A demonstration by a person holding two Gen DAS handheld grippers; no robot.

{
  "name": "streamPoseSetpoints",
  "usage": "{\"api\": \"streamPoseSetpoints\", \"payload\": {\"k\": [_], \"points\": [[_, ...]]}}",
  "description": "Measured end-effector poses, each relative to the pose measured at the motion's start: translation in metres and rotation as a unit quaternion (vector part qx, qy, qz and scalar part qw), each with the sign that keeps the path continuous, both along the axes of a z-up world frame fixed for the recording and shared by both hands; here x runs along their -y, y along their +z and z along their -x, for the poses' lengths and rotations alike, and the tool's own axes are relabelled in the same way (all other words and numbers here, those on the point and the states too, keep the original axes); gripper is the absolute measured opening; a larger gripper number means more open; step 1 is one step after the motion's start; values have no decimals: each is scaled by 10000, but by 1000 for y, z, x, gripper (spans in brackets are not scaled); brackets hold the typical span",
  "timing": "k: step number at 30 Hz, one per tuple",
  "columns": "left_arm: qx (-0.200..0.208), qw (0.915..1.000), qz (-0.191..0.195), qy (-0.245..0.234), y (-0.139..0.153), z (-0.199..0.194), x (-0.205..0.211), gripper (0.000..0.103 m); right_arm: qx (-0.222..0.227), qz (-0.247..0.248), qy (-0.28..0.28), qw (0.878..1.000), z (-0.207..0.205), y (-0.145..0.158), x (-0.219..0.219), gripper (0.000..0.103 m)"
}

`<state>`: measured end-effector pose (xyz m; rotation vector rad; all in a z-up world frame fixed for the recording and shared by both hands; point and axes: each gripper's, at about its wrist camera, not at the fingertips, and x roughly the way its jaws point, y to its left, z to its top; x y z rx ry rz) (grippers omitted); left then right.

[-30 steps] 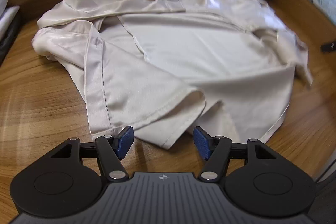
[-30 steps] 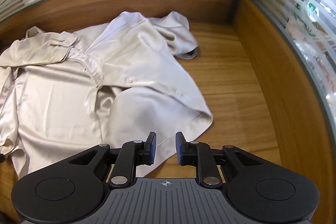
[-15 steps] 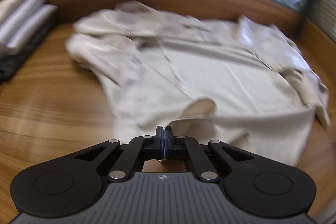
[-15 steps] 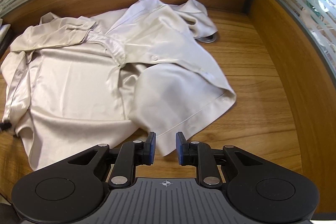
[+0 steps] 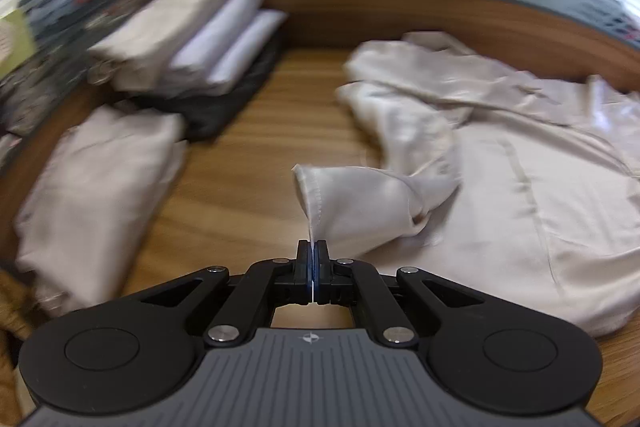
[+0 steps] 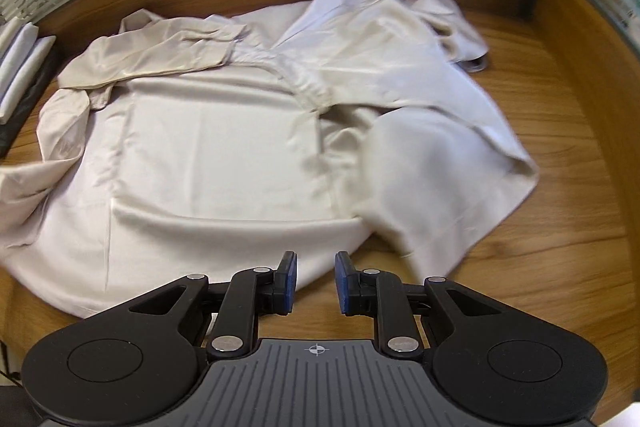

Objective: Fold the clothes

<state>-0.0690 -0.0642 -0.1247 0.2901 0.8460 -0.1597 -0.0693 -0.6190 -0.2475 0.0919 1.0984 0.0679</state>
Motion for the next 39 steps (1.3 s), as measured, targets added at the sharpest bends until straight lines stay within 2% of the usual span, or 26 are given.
{"api": "streamPoseSetpoints", "payload": {"k": [7,9,12,14,16,19,21,23,26,29,31,32,33,36,39], "points": [[211,9948,-801,598,10,-12,-52,1,-115,-398,-82,9991,6,-7,-24,23],[116,9931,-922,722,9,-19,-60,1,-136,-471,-176,9986,8,-9,-25,23],[-4,9946,-644,808,10,-24,-69,9,-158,-510,-354,9979,11,-12,-20,23],[14,9958,-527,747,12,-21,-65,30,-161,-527,-505,9972,13,-14,-12,25],[46,9970,-447,632,13,-16,-56,38,-160,-573,-685,9959,16,-16,-2,30],[13,9991,-286,323,11,-7,-36,47,-191,-700,-859,9937,20,-20,7,32],[-68,9998,-148,86,8,-1,-21,51,-219,-765,-902,9927,21,-24,7,42],[-244,9995,11,-205,4,2,-6,59,-239,-776,-902,9926,20,-29,2,43],[-487,9966,192,-640,-3,7,17,65,-270,-792,-901,9924,19,-37,-5,43],[-591,9930,243,-989,-8,12,37,69,-301,-809,-901,9922,19,-45,-12,41],[-620,9913,229,-1137,-10,15,47,69,-271,-784,-971,9918,18,-49,-12,27],[-628,9907,236,-1183,-12,16,50,69,-209,-774,-1079,9909,18,-49,-9,11],[-632,9902,249,-1218,-13,16,52,69,-111,-800,-1183,9897,18,-48,-4,6],[-669,9897,313,-1223,-17,14,58,69,375,-712,-1320,9880,23,-32,10,4],[-737,9902,383,-1126,-22,11,62,69,818,-423,-1149,9891,21,-3,23,4]]}}
